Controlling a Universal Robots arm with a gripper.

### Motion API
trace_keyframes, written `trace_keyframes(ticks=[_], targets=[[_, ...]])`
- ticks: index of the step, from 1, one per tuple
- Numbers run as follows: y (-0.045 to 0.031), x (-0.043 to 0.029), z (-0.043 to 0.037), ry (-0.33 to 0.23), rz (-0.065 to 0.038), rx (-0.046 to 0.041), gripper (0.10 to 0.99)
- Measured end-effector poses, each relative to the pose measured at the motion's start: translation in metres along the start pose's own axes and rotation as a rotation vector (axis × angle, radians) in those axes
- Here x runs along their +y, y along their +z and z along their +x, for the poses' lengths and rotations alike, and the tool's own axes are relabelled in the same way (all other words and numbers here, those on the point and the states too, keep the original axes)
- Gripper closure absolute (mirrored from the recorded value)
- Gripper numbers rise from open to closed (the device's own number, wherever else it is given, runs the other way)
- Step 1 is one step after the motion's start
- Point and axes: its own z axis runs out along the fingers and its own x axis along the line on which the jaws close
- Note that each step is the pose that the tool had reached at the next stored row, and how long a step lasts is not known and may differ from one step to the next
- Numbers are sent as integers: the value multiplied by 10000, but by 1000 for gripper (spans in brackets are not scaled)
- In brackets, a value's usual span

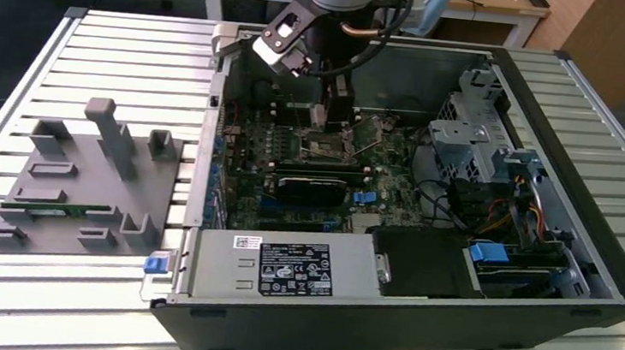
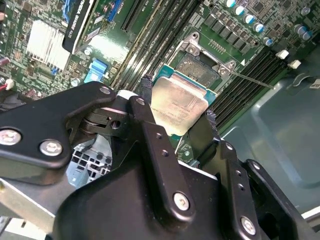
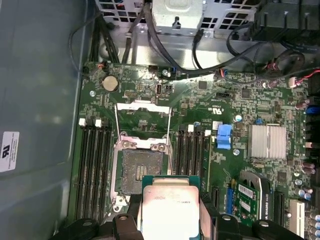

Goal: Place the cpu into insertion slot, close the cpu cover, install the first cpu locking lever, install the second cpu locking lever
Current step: 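Place the cpu into insertion slot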

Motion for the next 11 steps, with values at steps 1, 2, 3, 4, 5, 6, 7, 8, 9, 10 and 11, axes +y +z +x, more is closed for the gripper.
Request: trace_keyframes(ticks=[1,2,3,4,5,6,7,8,9,10,11], targets=[[4,0,0,-2,-1,2,545],[8,-1,0,-2,-1,2,545],[12,-1,0,-3,1,0,545],[17,-2,0,-3,2,-4,545],[22,-2,0,-4,4,-11,545],[28,-3,0,-4,5,-13,545],[35,-4,0,-3,5,-13,545],[43,-4,0,-4,4,-17,545],[51,-5,0,-5,4,-26,545],[60,-6,0,-5,6,-34,545],[72,-7,0,-6,7,-35,545]])
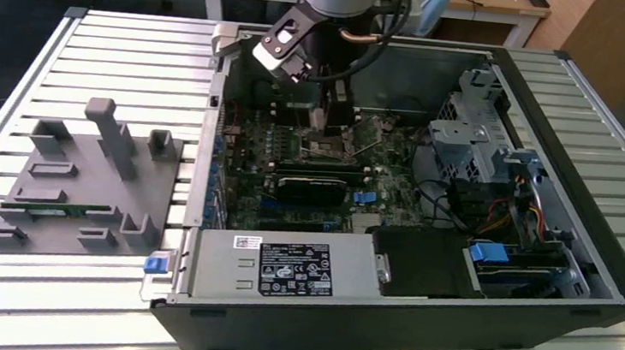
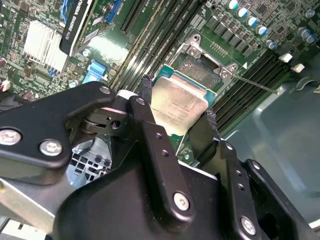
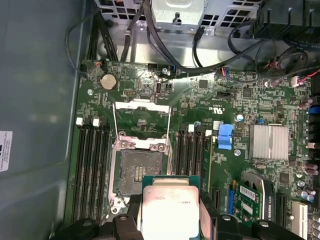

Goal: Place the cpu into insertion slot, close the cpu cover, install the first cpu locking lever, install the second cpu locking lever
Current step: 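Place the cpu into insertion slot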

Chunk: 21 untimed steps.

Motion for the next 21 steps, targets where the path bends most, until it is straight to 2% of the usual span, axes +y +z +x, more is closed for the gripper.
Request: trace_keyframes(ticks=[4,10,14,21], targets=[[71,-5,24,0,4,-12,545],[178,-9,145,40,8,-16,545],[240,-13,170,279,8,-48,545],[276,-12,174,314,8,-52,545]])
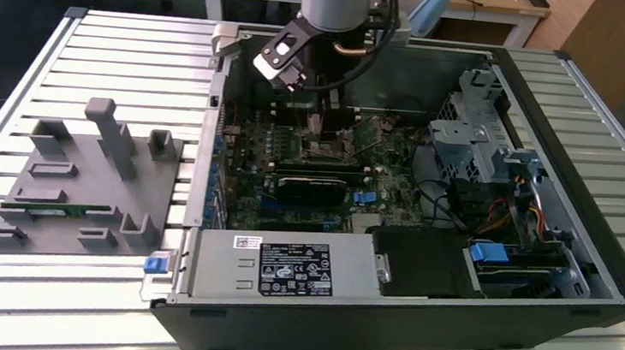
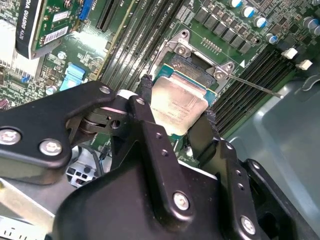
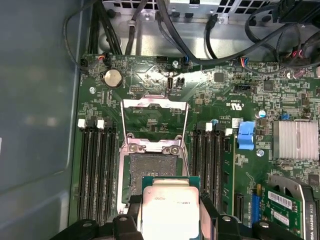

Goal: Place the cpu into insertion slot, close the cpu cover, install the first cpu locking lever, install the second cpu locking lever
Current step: 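Place the cpu into insertion slot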

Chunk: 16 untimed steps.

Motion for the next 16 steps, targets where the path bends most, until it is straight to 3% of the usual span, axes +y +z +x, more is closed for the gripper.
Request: trace_keyframes(ticks=[9,16], targets=[[18,-1,3,-5,1,-63,545],[79,34,51,-7,10,-101,545]])
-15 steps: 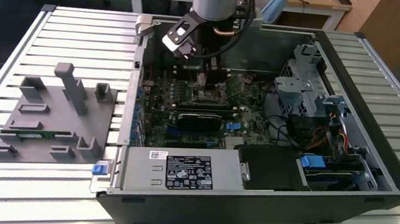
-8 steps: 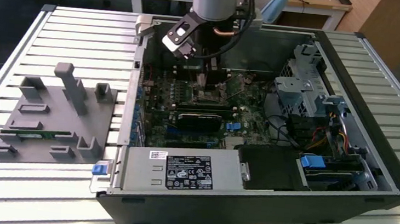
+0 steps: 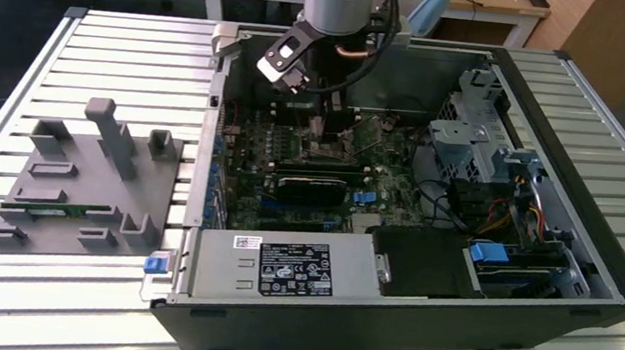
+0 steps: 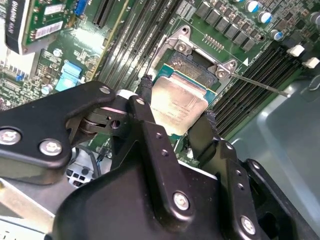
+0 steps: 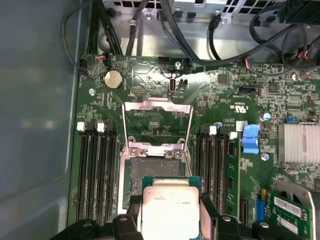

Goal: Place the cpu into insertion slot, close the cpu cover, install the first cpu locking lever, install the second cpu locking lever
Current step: 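Place the cpu into insertion slot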

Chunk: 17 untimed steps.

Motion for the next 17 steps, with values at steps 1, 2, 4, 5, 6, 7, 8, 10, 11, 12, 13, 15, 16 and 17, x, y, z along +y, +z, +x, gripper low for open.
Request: trace_keyframes(ticks=[1,2,4,5,6,7,8,10,11,12,13,15,16,17], targets=[[14,-1,3,-1,0,0,545],[28,-2,7,-1,1,-1,545],[63,-5,16,-2,5,-2,545],[80,-5,20,-2,8,-3,545],[95,-6,24,-2,8,-2,545],[105,-6,26,-3,8,0,545],[112,-7,28,-2,9,-1,545],[121,-2,29,-2,10,-1,545],[128,1,30,-1,10,-1,545],[135,3,30,-2,10,-4,545],[145,5,30,-2,10,-9,545],[175,5,33,-1,10,-19,545],[191,4,36,-3,10,-25,545],[206,3,42,-3,11,-28,545]])
